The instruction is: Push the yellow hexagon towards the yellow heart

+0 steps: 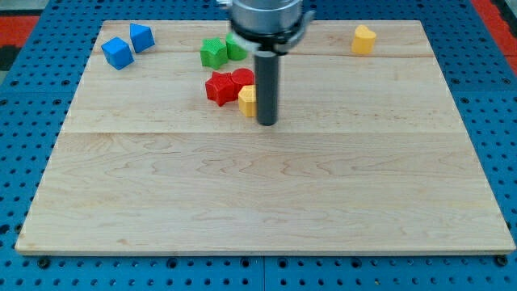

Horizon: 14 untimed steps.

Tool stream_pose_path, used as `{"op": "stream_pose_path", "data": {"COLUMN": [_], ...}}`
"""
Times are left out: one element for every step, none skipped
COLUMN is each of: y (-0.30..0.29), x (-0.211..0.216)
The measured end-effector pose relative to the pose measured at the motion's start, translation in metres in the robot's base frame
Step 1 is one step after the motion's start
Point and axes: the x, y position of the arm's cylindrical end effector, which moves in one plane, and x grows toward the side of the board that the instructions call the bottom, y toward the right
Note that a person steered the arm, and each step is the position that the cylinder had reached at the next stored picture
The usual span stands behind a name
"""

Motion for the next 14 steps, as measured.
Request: {"op": "stream_pose_path", "data": {"y": [-0.063, -0.119, -0.043, -0.016, -0.051, -0.076, -0.005, 0.033, 0.026, 0.026, -0.021, -0.034, -0.027, 0.043], "x": [0.009, -0.001, -0.002, -0.021, 0.005, -0.017, -0.028, -0.071, -0.101, -0.076, -0.056, -0.087, -0.107, -0.118]}}
